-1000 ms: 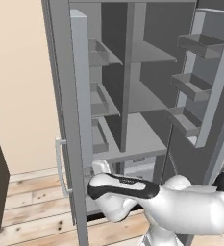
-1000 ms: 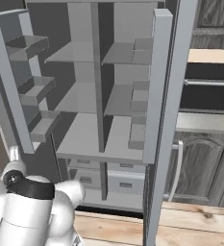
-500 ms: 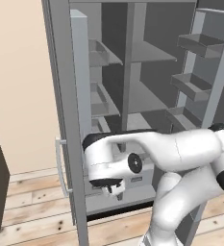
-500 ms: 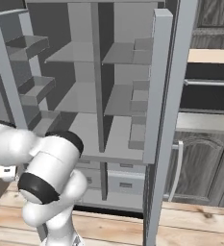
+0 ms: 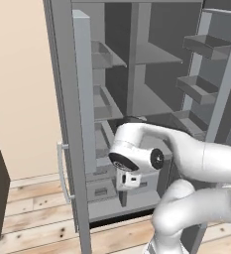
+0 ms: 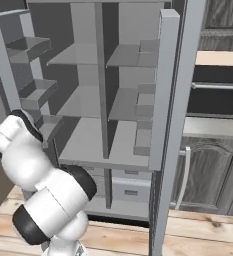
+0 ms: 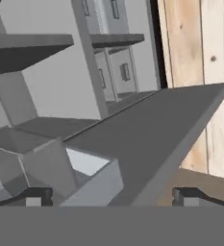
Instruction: Place one of the steaks on the plate and the other in the bowl. Then place the bowl in the fridge.
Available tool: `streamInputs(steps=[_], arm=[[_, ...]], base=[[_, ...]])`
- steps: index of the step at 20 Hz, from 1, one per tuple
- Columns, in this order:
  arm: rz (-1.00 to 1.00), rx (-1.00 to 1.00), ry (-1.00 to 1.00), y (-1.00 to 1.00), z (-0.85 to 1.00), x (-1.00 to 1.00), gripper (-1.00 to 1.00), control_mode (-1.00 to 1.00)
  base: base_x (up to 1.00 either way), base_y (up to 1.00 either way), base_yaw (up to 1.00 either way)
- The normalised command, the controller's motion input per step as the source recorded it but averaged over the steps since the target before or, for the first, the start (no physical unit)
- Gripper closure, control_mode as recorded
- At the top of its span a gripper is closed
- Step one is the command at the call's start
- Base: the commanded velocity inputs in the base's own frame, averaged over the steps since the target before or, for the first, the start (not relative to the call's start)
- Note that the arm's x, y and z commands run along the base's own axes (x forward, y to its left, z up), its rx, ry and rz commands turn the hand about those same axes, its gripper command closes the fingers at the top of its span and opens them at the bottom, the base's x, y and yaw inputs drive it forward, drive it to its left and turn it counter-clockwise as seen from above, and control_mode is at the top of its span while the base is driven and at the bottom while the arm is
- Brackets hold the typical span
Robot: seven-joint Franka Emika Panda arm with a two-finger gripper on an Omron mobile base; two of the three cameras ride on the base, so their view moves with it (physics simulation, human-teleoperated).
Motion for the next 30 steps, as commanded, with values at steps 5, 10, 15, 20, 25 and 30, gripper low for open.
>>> streamInputs(steps=[5, 10, 15, 20, 25, 30], arm=[[-0.9, 0.0, 0.06, -0.05, 0.23, 0.0, -1.0, -1.0], [-0.81, 0.0, 0.1, -0.37, 0.52, 0.0, -1.0, -1.0], [-0.65, 0.06, 0.0, -0.63, 0.72, -0.14, -1.0, -1.0], [-0.1, 0.12, -0.16, -0.55, 0.97, -0.78, -1.0, -1.0], [0.07, 0.08, 0.01, -0.56, 1.0, -0.37, -1.0, -1.0], [0.09, -0.02, 0.19, -0.46, 1.0, -0.14, -1.0, -1.0]], base=[[0.0, 0.0, 0.0], [0.0, 0.0, 0.0], [0.0, 0.0, 0.0], [0.0, 0.0, 0.0], [0.0, 0.0, 0.0], [0.0, 0.0, 0.0]])
